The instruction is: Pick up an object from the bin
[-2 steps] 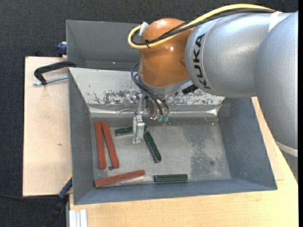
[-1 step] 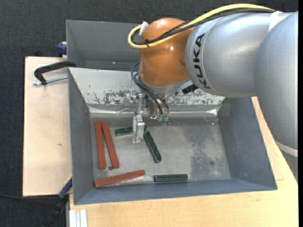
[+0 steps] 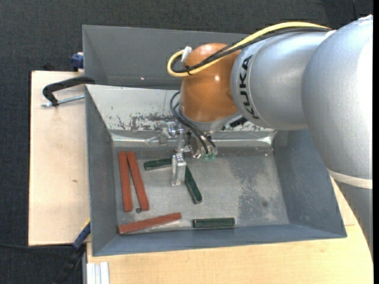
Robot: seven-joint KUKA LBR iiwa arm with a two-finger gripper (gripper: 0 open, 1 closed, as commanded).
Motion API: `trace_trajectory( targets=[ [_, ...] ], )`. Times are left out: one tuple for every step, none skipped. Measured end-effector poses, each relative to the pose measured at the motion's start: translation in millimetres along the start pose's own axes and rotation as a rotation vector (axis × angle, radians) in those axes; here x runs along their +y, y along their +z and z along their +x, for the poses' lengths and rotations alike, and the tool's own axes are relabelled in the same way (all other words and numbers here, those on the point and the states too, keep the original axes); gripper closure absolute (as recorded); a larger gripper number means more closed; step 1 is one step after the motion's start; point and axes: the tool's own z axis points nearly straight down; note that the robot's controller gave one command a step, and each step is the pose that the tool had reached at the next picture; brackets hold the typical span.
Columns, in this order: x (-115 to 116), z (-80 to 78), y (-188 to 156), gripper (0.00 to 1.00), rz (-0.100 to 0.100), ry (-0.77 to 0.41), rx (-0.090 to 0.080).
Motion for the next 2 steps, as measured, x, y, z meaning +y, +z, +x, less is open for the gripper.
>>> trace_trajectory(
  targets=[
    [-8.2, -4.3, 45.3, 1.00, 0.000, -0.171, 0.007],
    [-8.2, -4.3, 45.3, 1.00, 0.000, -0.171, 0.007]
  ],
)
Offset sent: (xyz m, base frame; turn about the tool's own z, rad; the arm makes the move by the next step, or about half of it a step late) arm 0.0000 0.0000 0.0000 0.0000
